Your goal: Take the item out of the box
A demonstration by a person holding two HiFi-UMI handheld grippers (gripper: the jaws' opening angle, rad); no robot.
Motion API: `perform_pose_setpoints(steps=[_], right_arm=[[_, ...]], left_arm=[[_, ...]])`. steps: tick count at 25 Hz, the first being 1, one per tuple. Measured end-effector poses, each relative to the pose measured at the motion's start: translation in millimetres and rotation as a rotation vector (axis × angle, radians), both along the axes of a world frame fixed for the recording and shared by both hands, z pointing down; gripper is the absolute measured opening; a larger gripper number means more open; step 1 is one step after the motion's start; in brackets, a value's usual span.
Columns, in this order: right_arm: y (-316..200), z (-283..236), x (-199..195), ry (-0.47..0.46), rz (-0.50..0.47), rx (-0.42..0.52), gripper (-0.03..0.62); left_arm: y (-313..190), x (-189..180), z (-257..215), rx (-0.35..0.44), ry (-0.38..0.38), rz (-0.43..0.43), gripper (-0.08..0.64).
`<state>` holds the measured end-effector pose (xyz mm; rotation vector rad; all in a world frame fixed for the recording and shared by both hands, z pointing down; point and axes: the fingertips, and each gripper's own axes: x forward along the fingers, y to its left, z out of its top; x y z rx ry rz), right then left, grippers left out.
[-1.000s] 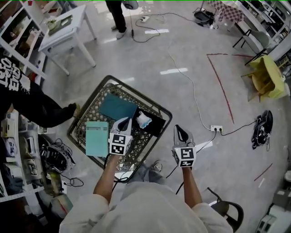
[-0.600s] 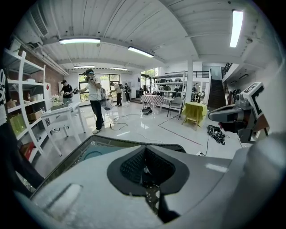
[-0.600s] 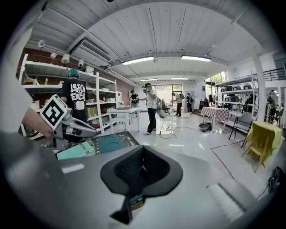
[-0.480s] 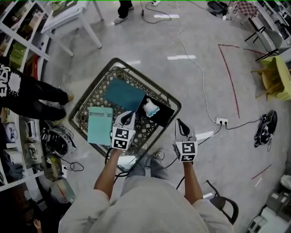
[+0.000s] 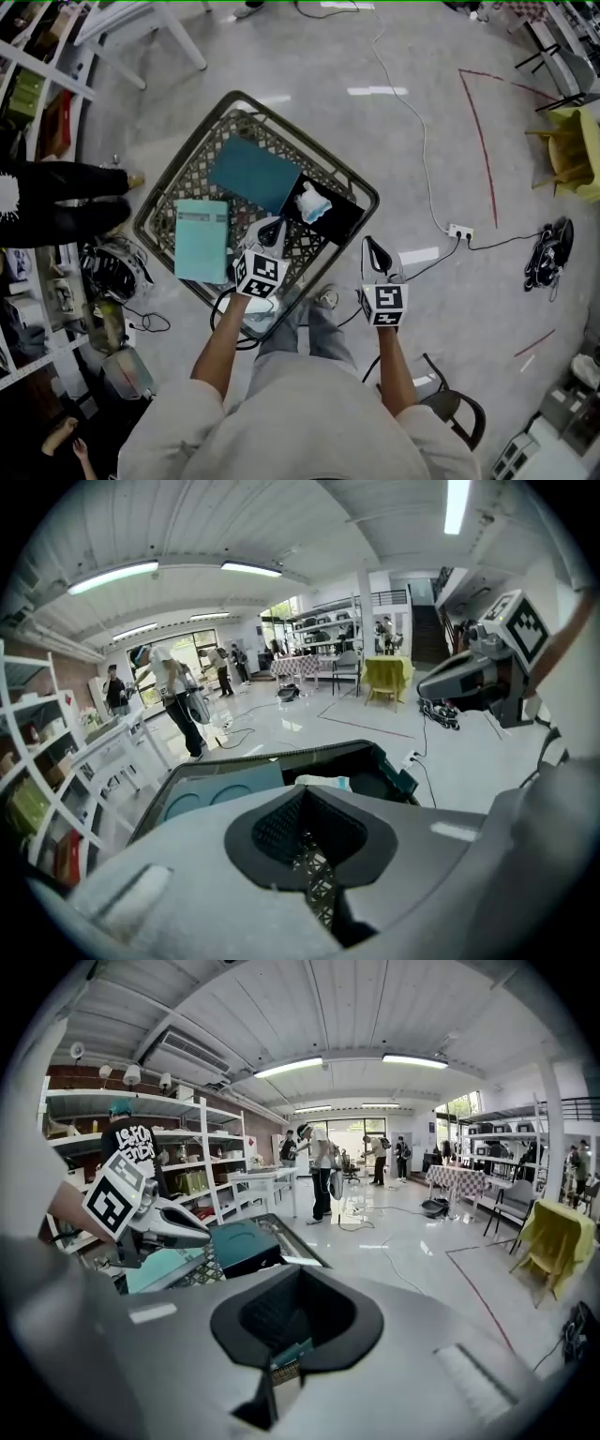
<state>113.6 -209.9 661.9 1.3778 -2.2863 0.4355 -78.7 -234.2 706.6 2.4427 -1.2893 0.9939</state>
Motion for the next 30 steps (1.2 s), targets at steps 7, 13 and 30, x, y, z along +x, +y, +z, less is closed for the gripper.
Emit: perform_pose_setpoints(steps=[7,13,30], right_arm=[[-0.2,9.3,2.8,0.009,0.000,-0.025,0.000],[-0.9,12.7,3.4,0.006,-0.007,-0.028,0.000],[-1.1,22.2,25.4,0.011,0.025,-0.052,0.000]], left_arm=[[2.0,15.3,15.6,0.015,-0.145,0.123,0.006],[-0.2,22.0,29.0,-0.015,-0.183,0.146,0.009],[-11.3,62.0,68.2,-0.201,-0.160,0.234,0.348]])
